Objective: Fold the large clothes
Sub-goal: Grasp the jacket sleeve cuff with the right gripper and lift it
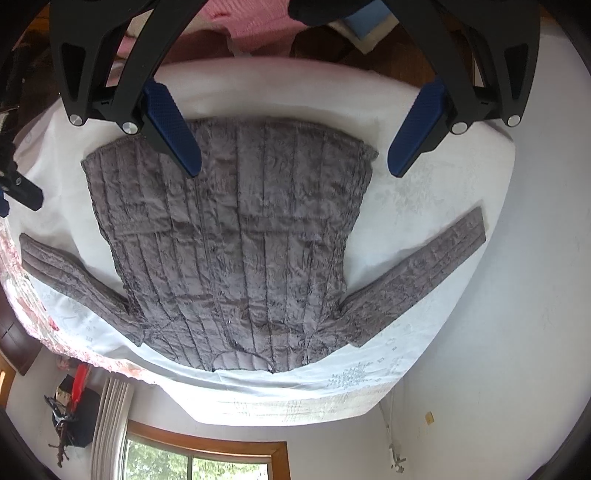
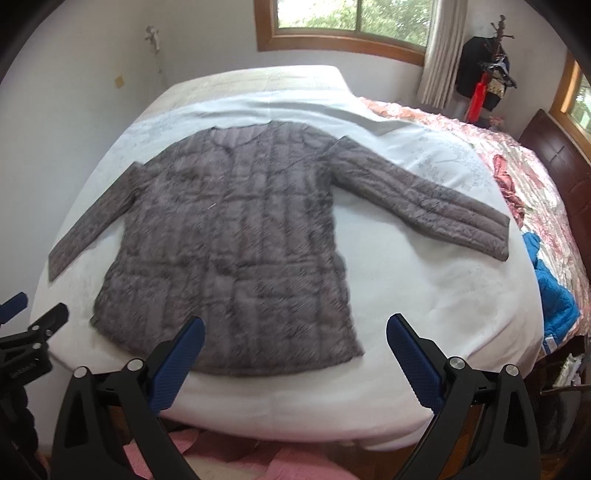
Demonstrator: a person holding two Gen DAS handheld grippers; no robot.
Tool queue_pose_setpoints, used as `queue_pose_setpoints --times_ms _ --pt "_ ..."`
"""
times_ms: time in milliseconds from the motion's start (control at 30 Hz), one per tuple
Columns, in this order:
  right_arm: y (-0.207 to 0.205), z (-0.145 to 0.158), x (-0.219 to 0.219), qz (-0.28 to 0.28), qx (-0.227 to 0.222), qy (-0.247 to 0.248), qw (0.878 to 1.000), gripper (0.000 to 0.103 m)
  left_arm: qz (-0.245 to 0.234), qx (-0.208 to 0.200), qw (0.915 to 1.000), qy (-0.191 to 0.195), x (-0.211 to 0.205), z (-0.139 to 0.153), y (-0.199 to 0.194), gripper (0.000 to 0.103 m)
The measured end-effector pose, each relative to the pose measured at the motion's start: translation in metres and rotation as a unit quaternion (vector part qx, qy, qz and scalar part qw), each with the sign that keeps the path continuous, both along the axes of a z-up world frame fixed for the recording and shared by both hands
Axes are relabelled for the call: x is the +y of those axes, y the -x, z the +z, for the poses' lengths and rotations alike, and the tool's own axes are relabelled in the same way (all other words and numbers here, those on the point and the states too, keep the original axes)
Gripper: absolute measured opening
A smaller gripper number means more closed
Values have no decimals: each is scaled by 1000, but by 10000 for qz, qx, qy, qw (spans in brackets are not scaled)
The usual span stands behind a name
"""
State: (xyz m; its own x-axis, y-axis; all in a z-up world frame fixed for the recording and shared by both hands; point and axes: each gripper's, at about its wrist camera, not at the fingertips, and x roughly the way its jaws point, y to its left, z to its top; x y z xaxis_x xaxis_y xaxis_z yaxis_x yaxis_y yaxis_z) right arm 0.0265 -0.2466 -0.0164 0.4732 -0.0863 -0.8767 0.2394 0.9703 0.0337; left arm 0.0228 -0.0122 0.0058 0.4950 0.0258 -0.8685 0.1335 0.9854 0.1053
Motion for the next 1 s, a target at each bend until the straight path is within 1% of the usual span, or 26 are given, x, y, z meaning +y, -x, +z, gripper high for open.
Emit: queue_pose_setpoints --times_ms 100,167,233,267,333,400,467,567,600,667,700,833,933,1000 --pt "-8 -9 -41 -329 -184 -155 9992 99 7 48 10000 -18 -9 -12 -20 100" --pt "-11 -14 -67 -564 -281 -132 9979 99 -41 110 9999 -14 -15 -21 -33 100" --pt "-15 -19 -101 -836 -379 -102 9957 99 -88 265 9996 74 -22 -31 -50 100" --pt "-18 -23 -120 -1013 -370 -56 9942 99 -127 339 9993 108 -27 -36 -58 100" --pt "-23 -29 -158 -1300 -309 4 9910 99 -196 333 9990 213 -40 -43 -77 100" --pt "-30 -38 -206 -1619 -267 -46 9864 99 -300 288 9990 189 -56 -48 -98 100" --pt "-37 -47 -245 -1841 -226 -131 9826 99 -533 197 9983 133 -81 -55 -124 100" --pt "-48 -64 -308 -2157 -201 -248 9759 99 -774 71 9970 -68 -115 -63 -153 100" --pt "-53 -72 -328 -2288 -113 -274 9730 99 -907 38 9958 -100 -132 -66 -167 100" --pt "-58 -85 -357 -2402 -46 -389 9699 99 -1045 102 9945 -58 -156 -72 -189 100" --pt "-64 -96 -376 -2443 36 -467 9686 98 -1100 171 9937 105 -172 -76 -204 100" --pt "-77 -121 -421 -2603 255 -612 9632 96 -1219 381 9905 501 -220 -91 -249 100" --pt "-82 -133 -443 -2676 380 -658 9605 96 -1233 479 9894 597 -248 -105 -273 99" --pt "-85 -141 -453 -2631 497 -734 9607 96 -1245 583 9886 607 -262 -116 -287 95"
